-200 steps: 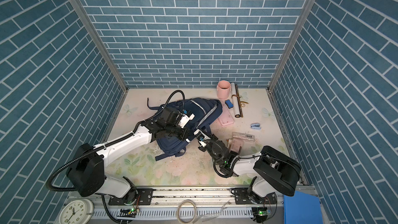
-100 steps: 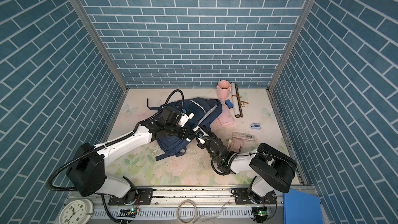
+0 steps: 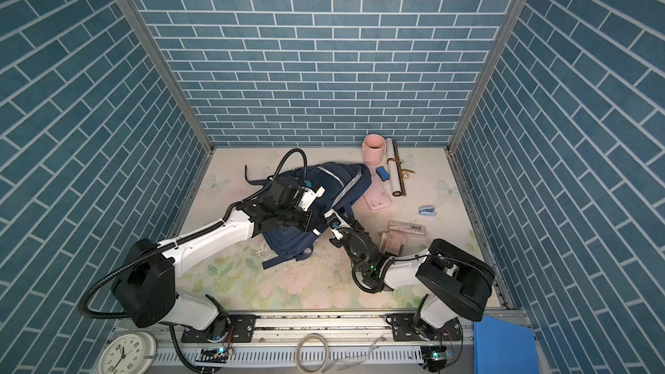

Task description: Pack the student bag

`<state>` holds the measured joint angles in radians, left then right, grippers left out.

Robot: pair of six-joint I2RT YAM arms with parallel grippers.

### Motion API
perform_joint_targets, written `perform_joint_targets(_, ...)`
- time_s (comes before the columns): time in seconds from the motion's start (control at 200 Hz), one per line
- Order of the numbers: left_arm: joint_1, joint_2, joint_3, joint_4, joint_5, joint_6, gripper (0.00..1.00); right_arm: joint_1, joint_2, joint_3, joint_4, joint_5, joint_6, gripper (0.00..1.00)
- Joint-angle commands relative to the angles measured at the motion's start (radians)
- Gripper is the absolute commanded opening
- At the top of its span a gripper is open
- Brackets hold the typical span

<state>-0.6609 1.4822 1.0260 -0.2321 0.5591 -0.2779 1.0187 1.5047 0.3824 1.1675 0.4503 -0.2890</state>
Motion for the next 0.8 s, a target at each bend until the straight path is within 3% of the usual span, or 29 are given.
perform_joint_targets(0.0, -0.008, -0.016, 0.031, 0.054, 0.050, 0.021, 0.00, -0.008, -0.032, -0.018, 0.023, -0.031, 0.012, 0.12)
perform_joint_targets(0.45, -0.009, -0.023, 0.034, 0.004, 0.046, 0.078, 0.00, -0.049, -0.064, -0.030, -0.012, -0.194, 0.048, 0.01)
perform_joint_targets(0.795, -0.017, -0.036, 0.041, -0.025, 0.075, 0.128, 0.00, -0.069, -0.037, -0.017, -0.008, -0.265, 0.003, 0.10)
